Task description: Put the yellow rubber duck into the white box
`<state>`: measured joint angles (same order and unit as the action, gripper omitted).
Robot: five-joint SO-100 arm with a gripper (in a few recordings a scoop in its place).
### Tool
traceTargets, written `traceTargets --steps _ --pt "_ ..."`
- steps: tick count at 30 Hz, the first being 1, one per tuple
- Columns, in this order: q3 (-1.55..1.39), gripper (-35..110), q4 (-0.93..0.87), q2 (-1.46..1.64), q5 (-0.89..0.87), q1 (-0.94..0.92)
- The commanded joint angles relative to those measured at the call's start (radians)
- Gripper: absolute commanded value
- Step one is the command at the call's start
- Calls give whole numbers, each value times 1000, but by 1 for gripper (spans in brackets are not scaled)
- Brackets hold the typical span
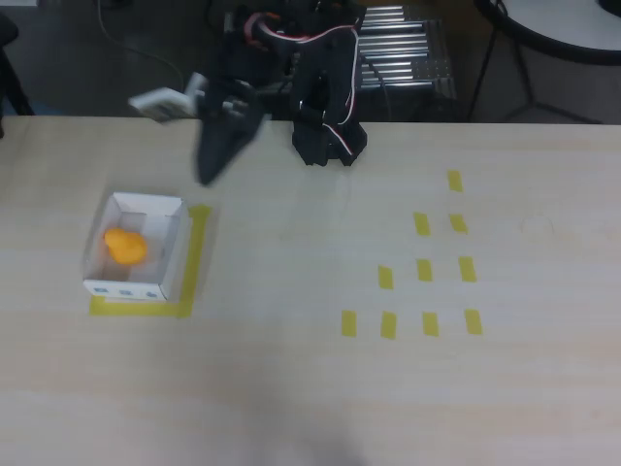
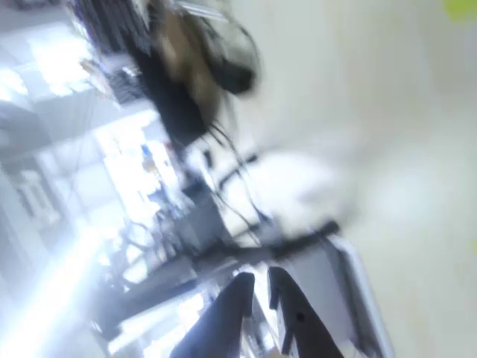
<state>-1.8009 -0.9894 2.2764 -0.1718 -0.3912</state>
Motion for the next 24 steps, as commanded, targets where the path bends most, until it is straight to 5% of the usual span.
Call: traceTargets --steps 1,11,24 --pt "-396 0 -20 267 -120 201" --pt "-1039 0 -38 713 -140 437" --pt "-1212 0 -229 1060 -89 416"
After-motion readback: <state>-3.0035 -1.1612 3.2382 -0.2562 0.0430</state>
